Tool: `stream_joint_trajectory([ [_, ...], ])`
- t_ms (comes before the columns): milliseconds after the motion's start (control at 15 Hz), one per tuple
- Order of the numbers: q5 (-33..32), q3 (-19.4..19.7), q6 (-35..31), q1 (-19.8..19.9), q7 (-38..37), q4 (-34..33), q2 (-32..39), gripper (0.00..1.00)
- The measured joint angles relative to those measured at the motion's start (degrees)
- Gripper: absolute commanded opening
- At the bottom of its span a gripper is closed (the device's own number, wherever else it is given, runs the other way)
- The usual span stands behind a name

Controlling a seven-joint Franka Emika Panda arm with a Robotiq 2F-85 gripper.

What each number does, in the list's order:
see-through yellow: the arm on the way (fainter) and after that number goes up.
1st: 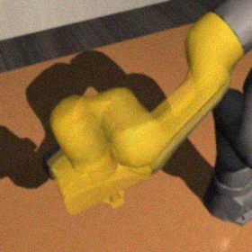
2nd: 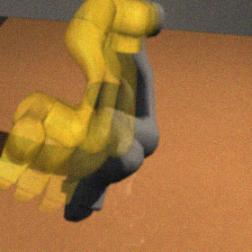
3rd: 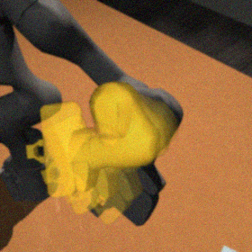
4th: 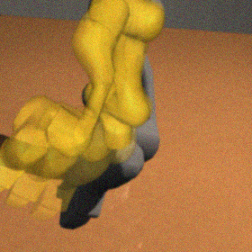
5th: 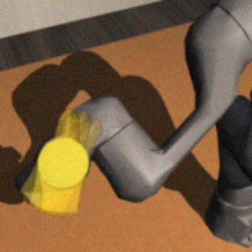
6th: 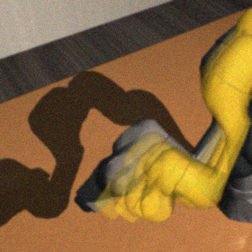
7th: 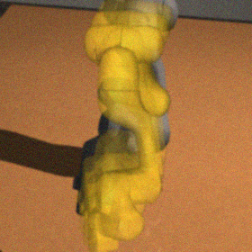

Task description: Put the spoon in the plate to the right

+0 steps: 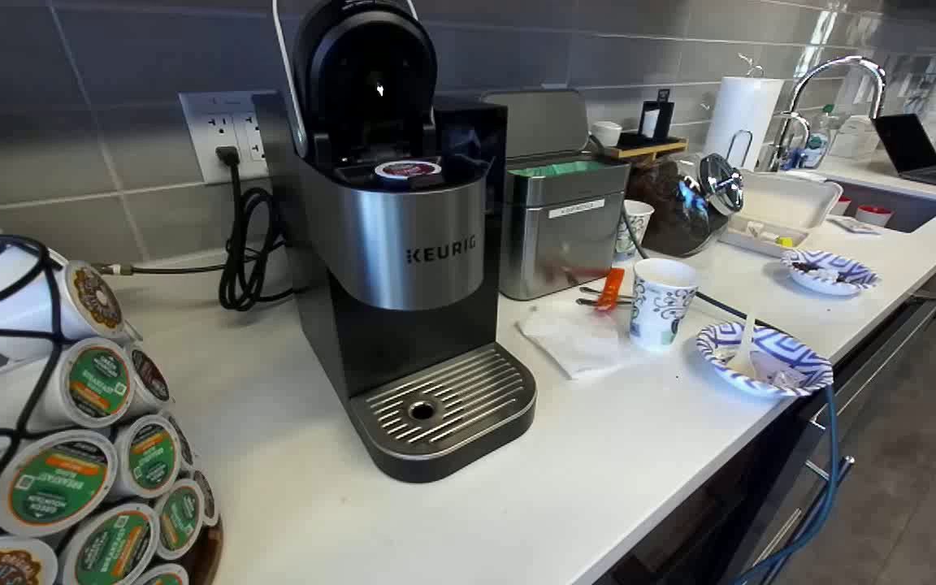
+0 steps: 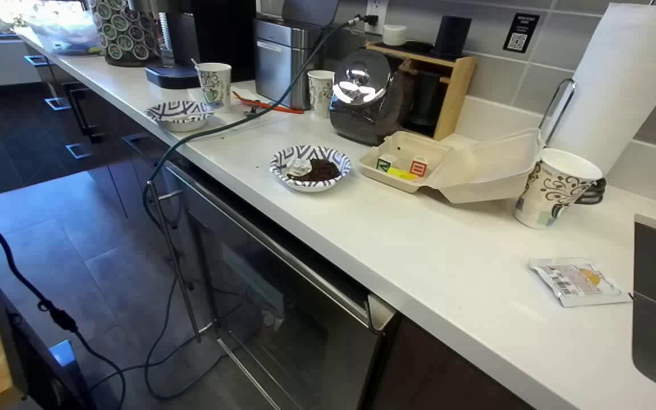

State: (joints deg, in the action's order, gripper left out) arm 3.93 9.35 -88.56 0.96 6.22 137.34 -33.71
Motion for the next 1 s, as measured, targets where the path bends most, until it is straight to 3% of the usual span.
stream_joint_trajectory([
  [533,1.0,0.2,-1.4,0.3,0.5,0.0,0.5,1.00],
  [1000,16.6,6.2,-18.3,0.3,12.0,-3.6,14.4,1.00],
])
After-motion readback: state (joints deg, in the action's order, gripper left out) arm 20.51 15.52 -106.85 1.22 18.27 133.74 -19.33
